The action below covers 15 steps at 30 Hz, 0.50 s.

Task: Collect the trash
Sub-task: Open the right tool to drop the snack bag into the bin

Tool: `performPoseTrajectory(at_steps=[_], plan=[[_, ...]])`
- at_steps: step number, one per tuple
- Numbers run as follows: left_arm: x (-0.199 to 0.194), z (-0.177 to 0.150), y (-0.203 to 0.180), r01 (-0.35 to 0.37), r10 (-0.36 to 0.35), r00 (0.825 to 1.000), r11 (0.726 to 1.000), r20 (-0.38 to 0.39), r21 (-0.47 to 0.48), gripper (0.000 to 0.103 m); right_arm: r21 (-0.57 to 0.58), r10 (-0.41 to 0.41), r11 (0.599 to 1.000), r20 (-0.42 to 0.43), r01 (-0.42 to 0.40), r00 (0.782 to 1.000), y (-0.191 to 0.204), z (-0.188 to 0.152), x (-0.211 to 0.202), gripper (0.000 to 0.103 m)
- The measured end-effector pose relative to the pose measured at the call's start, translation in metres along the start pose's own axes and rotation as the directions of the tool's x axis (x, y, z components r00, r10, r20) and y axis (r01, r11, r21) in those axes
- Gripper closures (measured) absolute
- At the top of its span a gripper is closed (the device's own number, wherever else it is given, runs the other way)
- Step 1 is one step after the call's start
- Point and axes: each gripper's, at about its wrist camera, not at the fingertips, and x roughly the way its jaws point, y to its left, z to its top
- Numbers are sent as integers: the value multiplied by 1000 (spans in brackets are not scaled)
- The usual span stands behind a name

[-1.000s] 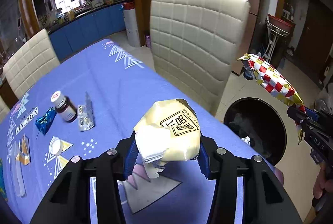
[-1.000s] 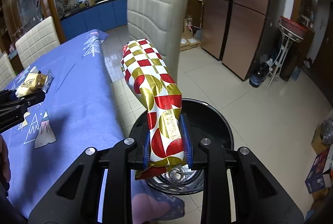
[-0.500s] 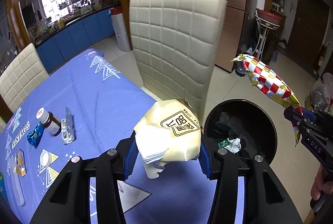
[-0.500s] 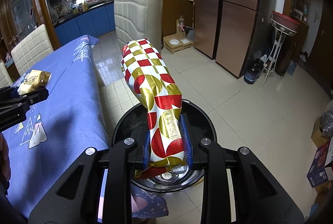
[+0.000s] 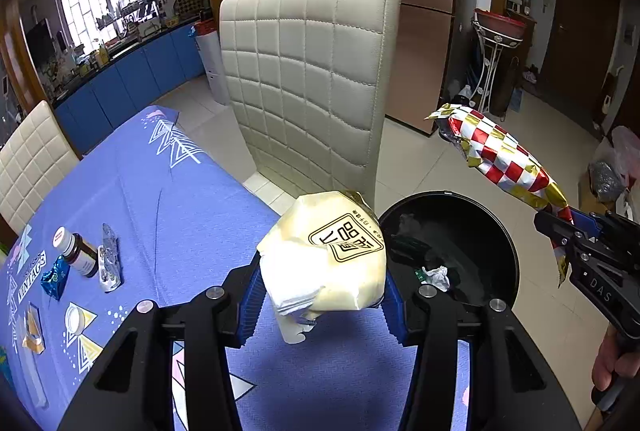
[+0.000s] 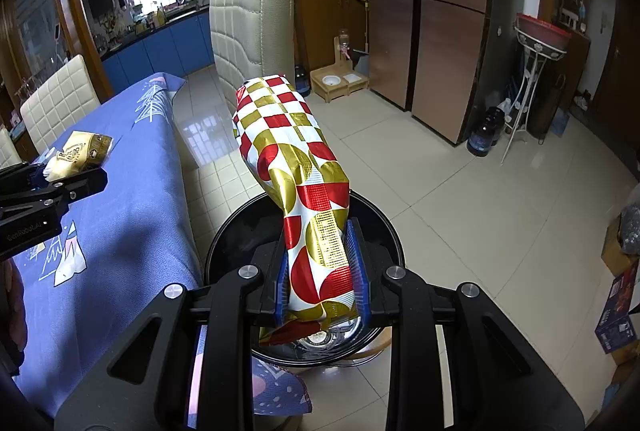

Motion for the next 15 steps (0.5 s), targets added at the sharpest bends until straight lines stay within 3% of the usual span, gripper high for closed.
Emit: performPoseTrajectory(at_steps=[3, 6, 9, 15], plan=[[0, 1, -1, 6, -6, 1000, 1000, -1, 3, 54, 12, 30, 999, 5, -31, 1000, -2, 0, 0, 73], [1, 2, -3, 8, -8, 1000, 1000, -1, 6, 54, 11, 44, 999, 9, -44, 999, -1, 0, 1, 65], [2, 2, -4, 11, -11, 1000, 1000, -4, 5, 54, 7, 31, 999, 16, -32, 999, -2, 0, -1, 23], [4, 2, -5, 15, -15, 1000, 1000, -9, 4, 54, -16, 8, 1000, 51, -7, 999, 0, -1, -6, 21]])
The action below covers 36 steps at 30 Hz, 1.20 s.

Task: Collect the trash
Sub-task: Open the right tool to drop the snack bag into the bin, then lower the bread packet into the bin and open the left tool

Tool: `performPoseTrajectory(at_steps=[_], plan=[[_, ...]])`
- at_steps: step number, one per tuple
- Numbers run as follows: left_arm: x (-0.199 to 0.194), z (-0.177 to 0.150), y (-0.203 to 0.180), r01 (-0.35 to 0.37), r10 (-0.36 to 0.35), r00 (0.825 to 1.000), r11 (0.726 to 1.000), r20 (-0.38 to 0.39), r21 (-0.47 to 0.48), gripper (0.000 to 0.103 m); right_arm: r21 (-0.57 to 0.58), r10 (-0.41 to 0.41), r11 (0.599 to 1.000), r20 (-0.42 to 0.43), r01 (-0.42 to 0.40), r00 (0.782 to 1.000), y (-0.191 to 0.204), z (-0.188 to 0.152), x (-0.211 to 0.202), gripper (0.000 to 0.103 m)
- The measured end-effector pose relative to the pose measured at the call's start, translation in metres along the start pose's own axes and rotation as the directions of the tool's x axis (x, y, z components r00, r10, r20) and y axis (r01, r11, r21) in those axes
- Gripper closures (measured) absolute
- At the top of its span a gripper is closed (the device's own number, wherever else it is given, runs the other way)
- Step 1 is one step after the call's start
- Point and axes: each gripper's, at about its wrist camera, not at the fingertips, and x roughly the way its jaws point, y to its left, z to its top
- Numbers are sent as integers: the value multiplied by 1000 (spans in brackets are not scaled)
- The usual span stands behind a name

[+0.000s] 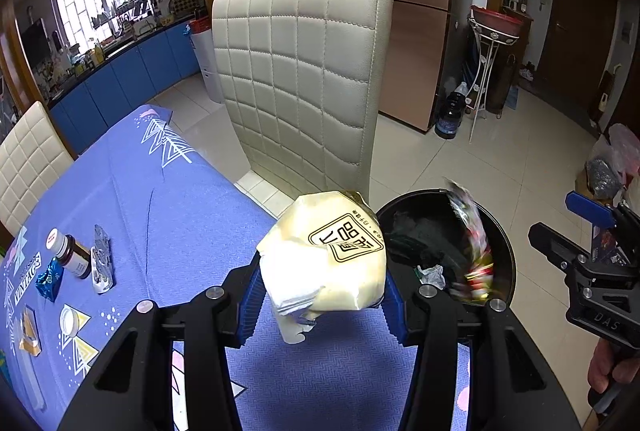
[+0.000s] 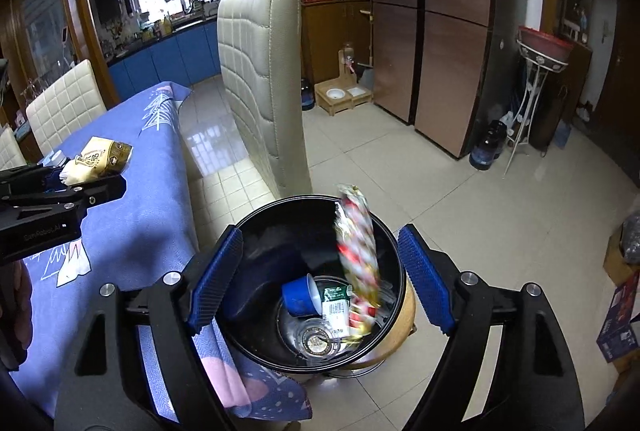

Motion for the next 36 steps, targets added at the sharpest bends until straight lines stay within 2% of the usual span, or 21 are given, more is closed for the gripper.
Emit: performPoseTrajectory(at_steps=[15, 36], plan=[[2, 3, -10, 14, -14, 1000, 1000, -2, 18, 54, 54, -34, 998, -31, 36, 999, -15, -1, 8, 19], [7, 17, -49, 69, -69, 998, 993, -1, 91, 54, 111, -50, 992, -59, 56, 997, -37, -4, 14, 19]])
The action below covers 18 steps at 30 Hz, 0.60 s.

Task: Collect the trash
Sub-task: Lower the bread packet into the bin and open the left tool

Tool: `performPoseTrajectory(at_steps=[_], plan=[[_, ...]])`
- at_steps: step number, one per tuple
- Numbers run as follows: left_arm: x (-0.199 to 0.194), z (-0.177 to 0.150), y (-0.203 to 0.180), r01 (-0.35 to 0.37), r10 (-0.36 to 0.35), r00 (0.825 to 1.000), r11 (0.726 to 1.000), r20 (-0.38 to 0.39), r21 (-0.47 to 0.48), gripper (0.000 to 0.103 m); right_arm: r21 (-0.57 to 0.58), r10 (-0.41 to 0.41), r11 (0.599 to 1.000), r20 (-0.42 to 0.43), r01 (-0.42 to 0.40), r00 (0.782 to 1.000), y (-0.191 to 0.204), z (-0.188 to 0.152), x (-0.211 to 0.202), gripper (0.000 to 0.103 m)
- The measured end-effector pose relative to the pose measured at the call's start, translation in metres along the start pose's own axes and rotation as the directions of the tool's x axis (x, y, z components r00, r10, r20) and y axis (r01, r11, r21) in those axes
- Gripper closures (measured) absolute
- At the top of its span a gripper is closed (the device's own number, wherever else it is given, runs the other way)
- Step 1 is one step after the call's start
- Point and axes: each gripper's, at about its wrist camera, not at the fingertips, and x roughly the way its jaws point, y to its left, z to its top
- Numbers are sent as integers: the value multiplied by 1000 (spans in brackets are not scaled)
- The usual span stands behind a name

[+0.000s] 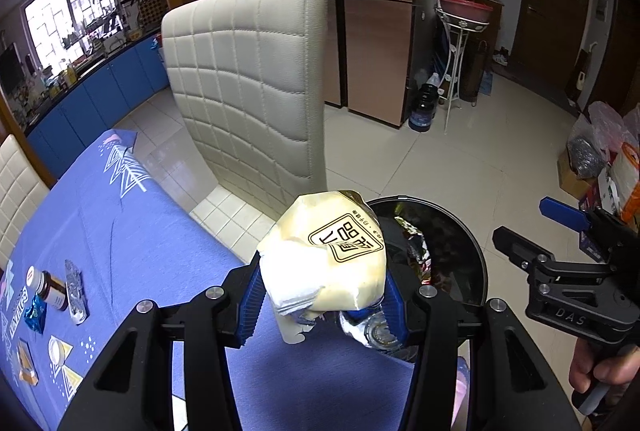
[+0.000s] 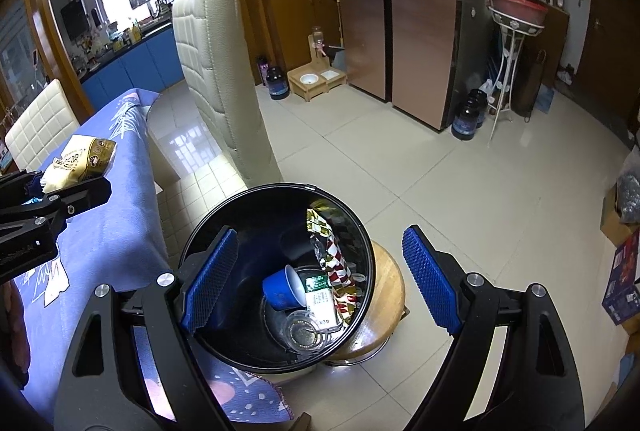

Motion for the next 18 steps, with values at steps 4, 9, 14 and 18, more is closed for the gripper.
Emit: performPoseTrajectory(at_steps=[4, 9, 14, 18], plan=[[1, 4, -7, 17, -17, 1000, 1000, 0, 7, 54, 5, -6, 1000, -4, 6, 1000, -4, -1, 1, 19], [1, 8, -15, 41, -41, 999, 999, -3, 18, 46, 10, -9, 1000, -7, 9, 1000, -6, -1, 1, 19], [3, 10, -18, 76, -76, 997, 997, -16, -5, 34, 14, -10, 1000, -10, 10, 1000, -7, -1, 2, 19], [4, 9, -17, 94, -95, 995, 995, -28, -24, 25, 15, -10, 1000, -10, 10, 1000, -10, -2, 2, 19]])
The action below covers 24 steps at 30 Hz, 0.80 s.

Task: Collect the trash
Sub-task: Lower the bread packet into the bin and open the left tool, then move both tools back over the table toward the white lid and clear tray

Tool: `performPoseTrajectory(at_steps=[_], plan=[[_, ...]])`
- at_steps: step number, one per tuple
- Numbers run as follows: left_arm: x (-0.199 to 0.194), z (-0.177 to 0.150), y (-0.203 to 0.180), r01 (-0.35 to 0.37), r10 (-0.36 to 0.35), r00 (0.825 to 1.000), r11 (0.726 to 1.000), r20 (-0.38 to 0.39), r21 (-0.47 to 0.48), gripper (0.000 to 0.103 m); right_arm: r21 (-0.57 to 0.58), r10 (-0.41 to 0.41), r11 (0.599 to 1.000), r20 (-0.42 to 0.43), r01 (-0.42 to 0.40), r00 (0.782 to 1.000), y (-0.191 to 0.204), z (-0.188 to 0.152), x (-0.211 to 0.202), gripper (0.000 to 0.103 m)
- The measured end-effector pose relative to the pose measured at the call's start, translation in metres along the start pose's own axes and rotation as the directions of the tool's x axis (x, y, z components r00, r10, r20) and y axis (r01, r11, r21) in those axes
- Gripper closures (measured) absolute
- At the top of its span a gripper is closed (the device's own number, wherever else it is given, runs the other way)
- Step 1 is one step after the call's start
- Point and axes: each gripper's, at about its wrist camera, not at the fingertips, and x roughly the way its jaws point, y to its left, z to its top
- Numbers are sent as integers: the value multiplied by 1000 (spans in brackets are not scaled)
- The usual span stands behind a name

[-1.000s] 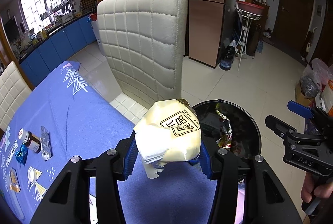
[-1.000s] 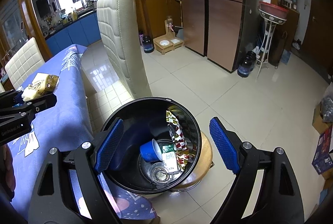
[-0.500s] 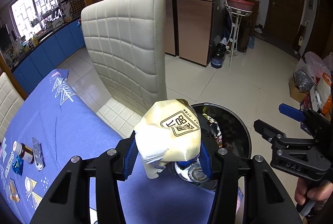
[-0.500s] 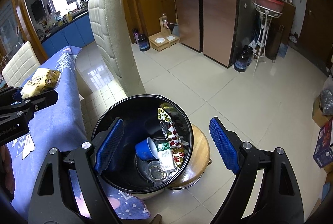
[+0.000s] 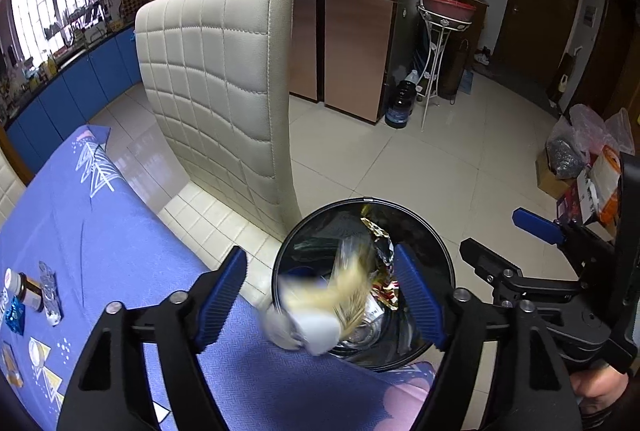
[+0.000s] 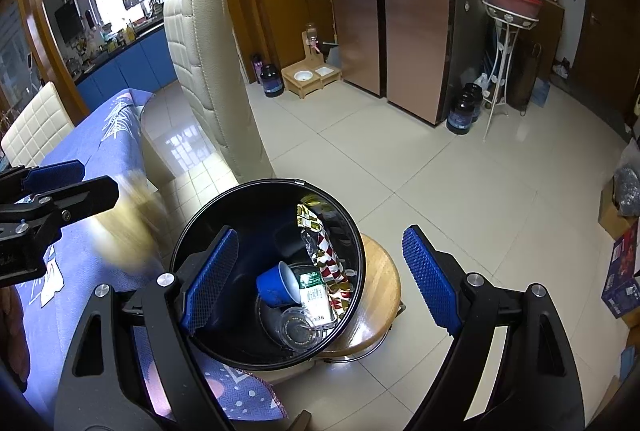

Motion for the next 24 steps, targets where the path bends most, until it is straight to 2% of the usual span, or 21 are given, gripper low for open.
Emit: performPoseTrajectory(at_steps=[10, 24], plan=[[-3, -7, 13, -9, 8, 1000, 999, -16, -37, 24, -11, 1, 1000, 2, -1, 1000, 6, -2, -2, 19], [-27, -23, 51, -50, 51, 999, 994, 11, -96, 24, -81, 29, 996, 19, -27, 999, 46, 3, -10, 19]])
